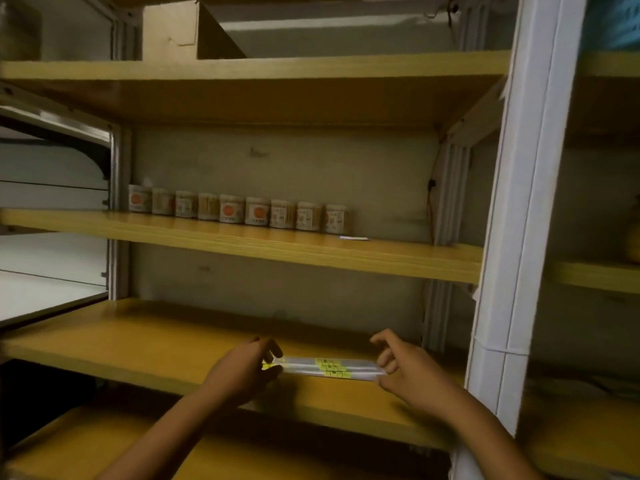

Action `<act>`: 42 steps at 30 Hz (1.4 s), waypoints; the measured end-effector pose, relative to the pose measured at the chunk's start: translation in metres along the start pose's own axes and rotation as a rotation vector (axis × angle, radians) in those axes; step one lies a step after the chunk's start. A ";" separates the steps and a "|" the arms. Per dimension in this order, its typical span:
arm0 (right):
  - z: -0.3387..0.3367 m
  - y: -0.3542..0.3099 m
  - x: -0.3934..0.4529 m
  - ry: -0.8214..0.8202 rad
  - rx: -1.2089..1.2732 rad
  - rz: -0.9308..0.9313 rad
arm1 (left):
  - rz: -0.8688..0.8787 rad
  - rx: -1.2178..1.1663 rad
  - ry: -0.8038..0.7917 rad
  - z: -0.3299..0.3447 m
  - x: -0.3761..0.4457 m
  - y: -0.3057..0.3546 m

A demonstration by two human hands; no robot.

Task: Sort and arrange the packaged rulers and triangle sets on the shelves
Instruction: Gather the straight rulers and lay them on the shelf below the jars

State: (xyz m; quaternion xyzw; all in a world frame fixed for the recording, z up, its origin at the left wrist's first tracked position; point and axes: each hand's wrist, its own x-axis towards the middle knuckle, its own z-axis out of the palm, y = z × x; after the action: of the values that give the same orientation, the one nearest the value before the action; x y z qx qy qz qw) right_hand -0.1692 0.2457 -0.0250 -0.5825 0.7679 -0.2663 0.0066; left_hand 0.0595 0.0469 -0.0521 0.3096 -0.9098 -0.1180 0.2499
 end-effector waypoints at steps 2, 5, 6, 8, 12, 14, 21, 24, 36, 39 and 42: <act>0.001 0.006 0.011 0.013 -0.011 0.004 | 0.009 0.044 0.000 0.011 0.022 -0.011; 0.006 0.012 0.019 0.018 -0.019 0.034 | 0.013 0.102 -0.049 0.024 0.052 -0.025; 0.006 0.015 0.020 0.014 -0.021 0.047 | 0.021 0.118 -0.086 0.029 0.061 -0.029; 0.004 0.018 0.024 0.024 -0.032 0.075 | 0.041 0.140 -0.175 0.035 0.077 -0.036; -0.002 0.021 0.034 0.090 -0.046 0.146 | 0.081 0.135 -0.316 0.034 0.102 -0.046; -0.002 0.020 0.038 0.090 -0.060 0.167 | 0.050 0.090 -0.359 0.034 0.110 -0.051; -0.001 0.015 0.058 0.138 -0.091 0.202 | -0.055 -0.009 -0.695 0.025 0.136 -0.059; 0.006 0.015 0.063 0.148 -0.110 0.208 | -0.053 -0.082 -0.720 0.026 0.140 -0.058; 0.029 0.024 0.081 -0.111 -0.113 0.262 | 0.044 -0.243 -0.108 0.027 0.130 -0.080; 0.033 0.025 0.087 -0.242 -0.134 0.271 | 0.057 -0.337 0.020 0.015 0.125 -0.086; 0.034 0.027 0.092 -0.260 -0.130 0.293 | 0.067 -0.390 0.070 0.003 0.120 -0.091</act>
State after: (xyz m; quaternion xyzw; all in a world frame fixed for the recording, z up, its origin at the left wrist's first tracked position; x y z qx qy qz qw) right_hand -0.2116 0.1541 -0.0375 -0.4931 0.8528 -0.1348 0.1067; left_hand 0.0214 -0.0988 -0.0427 0.2288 -0.8704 -0.2726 0.3402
